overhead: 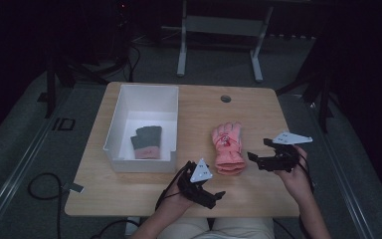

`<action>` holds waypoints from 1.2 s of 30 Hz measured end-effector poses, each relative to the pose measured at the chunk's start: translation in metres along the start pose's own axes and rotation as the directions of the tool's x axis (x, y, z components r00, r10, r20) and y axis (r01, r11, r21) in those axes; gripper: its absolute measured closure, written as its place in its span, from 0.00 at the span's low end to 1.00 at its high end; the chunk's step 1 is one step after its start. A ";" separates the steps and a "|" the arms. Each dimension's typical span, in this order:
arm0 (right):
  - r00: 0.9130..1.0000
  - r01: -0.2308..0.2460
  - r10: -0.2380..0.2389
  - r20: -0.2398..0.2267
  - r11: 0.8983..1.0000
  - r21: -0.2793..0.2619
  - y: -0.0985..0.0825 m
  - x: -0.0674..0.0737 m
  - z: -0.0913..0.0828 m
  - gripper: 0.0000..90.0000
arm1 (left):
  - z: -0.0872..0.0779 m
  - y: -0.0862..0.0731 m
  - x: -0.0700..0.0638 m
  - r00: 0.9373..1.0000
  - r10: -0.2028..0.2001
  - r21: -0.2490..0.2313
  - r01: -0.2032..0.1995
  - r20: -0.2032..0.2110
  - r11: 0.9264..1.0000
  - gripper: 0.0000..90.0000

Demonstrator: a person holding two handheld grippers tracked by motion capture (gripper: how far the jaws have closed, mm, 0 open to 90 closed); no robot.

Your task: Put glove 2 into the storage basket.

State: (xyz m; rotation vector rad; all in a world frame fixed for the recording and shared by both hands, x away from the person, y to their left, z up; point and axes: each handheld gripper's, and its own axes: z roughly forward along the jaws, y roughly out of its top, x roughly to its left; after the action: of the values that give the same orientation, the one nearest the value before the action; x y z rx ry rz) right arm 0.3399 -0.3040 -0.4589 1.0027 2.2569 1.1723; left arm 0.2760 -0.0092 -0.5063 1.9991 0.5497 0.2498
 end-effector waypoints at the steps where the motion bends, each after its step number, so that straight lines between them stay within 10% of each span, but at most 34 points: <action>1: 1.000 -0.020 0.020 -0.011 1.000 0.003 -0.001 -0.002 -0.003 0.16 | 0.000 0.006 0.003 1.000 -0.014 -0.015 0.014 0.007 1.000 0.04; 9: 0.994 -0.100 0.099 -0.039 0.995 -0.004 -0.004 -0.009 -0.007 0.13 | 0.010 0.042 0.020 1.000 -0.020 -0.036 0.020 0.006 0.999 0.05; 17: 0.998 -0.055 0.055 -0.004 0.998 0.012 0.021 -0.010 0.010 0.80 | 0.028 0.077 0.047 0.998 -0.007 -0.018 0.006 -0.066 1.000 0.17; 24: 0.999 -0.048 0.048 0.011 0.999 0.001 0.048 -0.007 0.045 0.83 | 0.038 0.088 0.073 0.985 -0.056 -0.013 0.055 -0.165 0.998 0.40; 29: 0.997 -0.054 0.053 0.050 0.998 0.017 0.050 0.001 0.073 0.73 | 0.049 0.082 0.086 0.968 -0.121 0.031 0.131 -0.219 0.991 0.40; 36: 0.988 -0.113 0.106 0.112 0.992 0.052 0.040 0.008 0.090 0.64 | 0.058 0.073 0.090 0.967 -0.131 0.063 0.148 -0.220 0.987 0.35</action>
State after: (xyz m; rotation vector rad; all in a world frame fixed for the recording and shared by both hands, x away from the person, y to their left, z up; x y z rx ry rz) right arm 0.4079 -0.2343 -0.4772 1.1975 2.1860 1.0729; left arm 0.3980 -0.0397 -0.4752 2.0114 0.8468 0.3659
